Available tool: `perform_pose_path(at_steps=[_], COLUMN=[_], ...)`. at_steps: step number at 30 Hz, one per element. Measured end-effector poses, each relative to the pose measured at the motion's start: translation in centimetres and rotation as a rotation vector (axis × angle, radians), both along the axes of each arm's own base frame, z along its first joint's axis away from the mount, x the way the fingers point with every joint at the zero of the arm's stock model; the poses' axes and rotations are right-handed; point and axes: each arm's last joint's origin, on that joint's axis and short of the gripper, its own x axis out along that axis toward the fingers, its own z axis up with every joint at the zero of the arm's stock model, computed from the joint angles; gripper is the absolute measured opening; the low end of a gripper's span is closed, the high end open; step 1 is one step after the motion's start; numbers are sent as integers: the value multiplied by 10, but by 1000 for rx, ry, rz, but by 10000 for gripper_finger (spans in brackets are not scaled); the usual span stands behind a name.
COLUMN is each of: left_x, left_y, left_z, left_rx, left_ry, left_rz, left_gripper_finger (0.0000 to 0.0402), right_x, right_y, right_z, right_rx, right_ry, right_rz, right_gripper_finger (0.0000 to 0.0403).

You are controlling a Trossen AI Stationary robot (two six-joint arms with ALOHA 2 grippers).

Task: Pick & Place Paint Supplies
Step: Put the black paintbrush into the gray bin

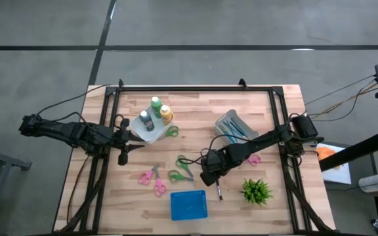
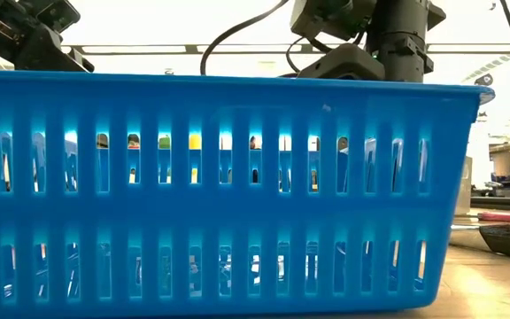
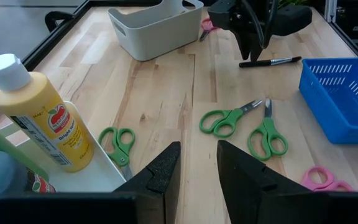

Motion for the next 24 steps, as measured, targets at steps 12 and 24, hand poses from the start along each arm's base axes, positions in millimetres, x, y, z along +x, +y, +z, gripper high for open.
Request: perform_pose_path(at_steps=[12,24], left_x=[0,0], left_y=[0,0], left_z=[0,0], left_rx=[0,0], left_ry=[0,0], left_rz=[0,0], left_gripper_finger=[108,108], right_x=[2,0], right_y=[-1,-1], right_z=[1,-3], right_rx=[4,-7], right_ry=[-17,-9], right_rz=[-21,-13], right_gripper_finger=[121,177])
